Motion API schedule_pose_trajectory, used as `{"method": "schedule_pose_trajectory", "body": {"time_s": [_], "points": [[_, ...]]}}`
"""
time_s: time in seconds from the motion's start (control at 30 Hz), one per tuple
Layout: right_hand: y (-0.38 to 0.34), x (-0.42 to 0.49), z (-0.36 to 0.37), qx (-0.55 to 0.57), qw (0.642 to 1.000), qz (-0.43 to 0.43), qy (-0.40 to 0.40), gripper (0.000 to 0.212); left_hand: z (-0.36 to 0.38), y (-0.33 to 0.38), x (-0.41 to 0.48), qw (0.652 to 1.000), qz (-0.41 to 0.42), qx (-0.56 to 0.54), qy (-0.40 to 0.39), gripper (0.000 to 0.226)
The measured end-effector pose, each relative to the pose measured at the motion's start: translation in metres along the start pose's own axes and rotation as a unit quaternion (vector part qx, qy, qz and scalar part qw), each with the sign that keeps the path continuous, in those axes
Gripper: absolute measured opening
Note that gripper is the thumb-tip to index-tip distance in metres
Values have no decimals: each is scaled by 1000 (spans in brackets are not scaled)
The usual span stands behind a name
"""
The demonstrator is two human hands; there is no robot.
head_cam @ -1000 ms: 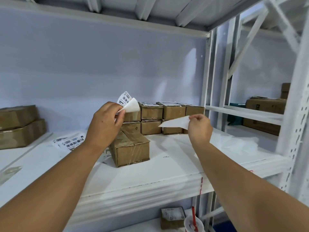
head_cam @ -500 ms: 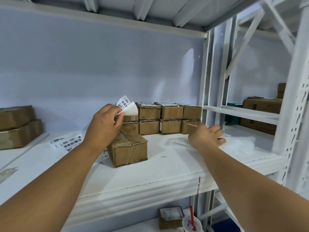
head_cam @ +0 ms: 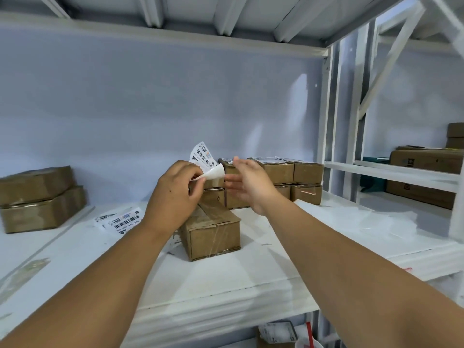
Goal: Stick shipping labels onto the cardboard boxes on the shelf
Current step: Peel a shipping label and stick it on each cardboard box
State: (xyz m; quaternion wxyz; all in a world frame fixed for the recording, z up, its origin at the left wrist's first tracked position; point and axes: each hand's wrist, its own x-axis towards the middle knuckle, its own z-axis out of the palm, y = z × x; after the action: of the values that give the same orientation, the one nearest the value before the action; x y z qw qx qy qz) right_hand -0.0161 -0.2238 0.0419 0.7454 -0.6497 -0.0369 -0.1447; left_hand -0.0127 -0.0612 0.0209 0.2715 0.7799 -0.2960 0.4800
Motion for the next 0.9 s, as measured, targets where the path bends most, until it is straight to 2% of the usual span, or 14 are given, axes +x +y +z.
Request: {"method": "schedule_pose_trajectory", "body": {"time_s": [0.07, 0.17, 0.2, 0.43, 0.6, 0.67, 0.77, 0.9], "points": [[5, 9, 8, 75, 996, 35, -23, 22, 1, 0, 0, 1000, 8, -9, -5, 8], [17, 14, 15, 139, 989, 37, -27, 8, 1, 0, 0, 1000, 7, -23, -2, 17], [21, 14, 15, 154, 987, 38, -30, 11, 1, 0, 0, 1000, 3, -29, 1, 20], [19, 6, 13, 180, 978, 53, -89, 24, -2, 3, 0, 998, -26, -65, 4, 35], [18, 4, 8, 151, 986, 41, -66, 25, -6, 5, -3, 989, -76, -119, -51, 56], [17, 3, 7, 144, 987, 32, -60, 25, -7, 5, -3, 986, -93, -127, -47, 52], [17, 2, 5, 118, 992, 24, -38, 28, -8, -1, -1, 985, -140, -103, 17, 38], [12, -2, 2, 131, 990, 41, -13, 27, -10, -12, 4, 947, -274, -164, 49, 20]]}}
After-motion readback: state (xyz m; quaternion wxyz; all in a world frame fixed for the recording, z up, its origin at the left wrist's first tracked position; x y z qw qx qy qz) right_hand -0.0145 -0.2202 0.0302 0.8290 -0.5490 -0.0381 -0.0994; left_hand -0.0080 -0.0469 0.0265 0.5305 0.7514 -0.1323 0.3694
